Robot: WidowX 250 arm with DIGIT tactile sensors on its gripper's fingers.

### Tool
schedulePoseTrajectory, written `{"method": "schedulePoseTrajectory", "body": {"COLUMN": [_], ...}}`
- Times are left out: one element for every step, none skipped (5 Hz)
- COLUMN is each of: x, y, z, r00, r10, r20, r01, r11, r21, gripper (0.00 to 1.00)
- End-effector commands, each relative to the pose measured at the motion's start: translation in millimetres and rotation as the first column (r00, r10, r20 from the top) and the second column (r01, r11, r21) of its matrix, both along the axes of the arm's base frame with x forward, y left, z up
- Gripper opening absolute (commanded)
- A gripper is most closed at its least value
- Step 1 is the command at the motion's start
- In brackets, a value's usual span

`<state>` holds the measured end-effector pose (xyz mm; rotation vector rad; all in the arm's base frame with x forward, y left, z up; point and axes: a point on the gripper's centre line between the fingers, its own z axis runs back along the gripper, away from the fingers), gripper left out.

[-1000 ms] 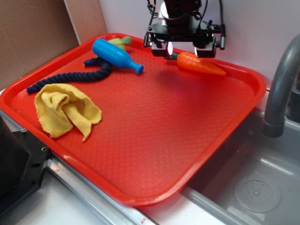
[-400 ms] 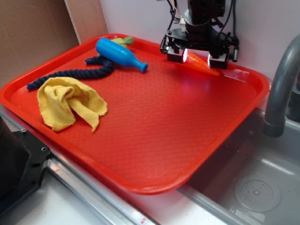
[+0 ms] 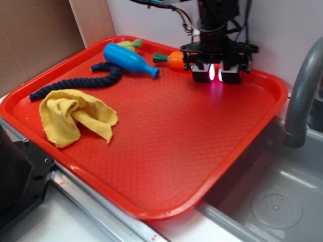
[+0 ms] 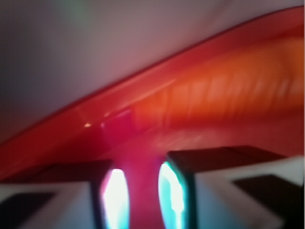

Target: Grab the carrot.

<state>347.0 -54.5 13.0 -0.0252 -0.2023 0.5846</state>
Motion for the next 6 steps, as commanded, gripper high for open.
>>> {"method": "schedulePoseTrajectory", "body": {"x": [-62, -83, -86, -76, -49, -37], "y": [-3, -4, 2, 21, 29, 35], "z": [-8, 15, 36, 46, 51, 59], "r00": [0.994, 0.995, 0.957, 0.892, 0.886, 0.886], "r10": [-0.008, 0.098, 0.272, 0.412, 0.423, 0.423], "r20": [-0.110, 0.028, 0.097, 0.184, 0.187, 0.190], "r01": [-0.004, -0.092, -0.263, -0.394, -0.408, -0.414], "r11": [0.994, 0.982, 0.960, 0.910, 0.906, 0.906], "r21": [-0.107, -0.167, -0.092, -0.128, -0.117, -0.086], "gripper": [0.00, 0.53, 1.00, 1.00, 1.00, 1.00]}}
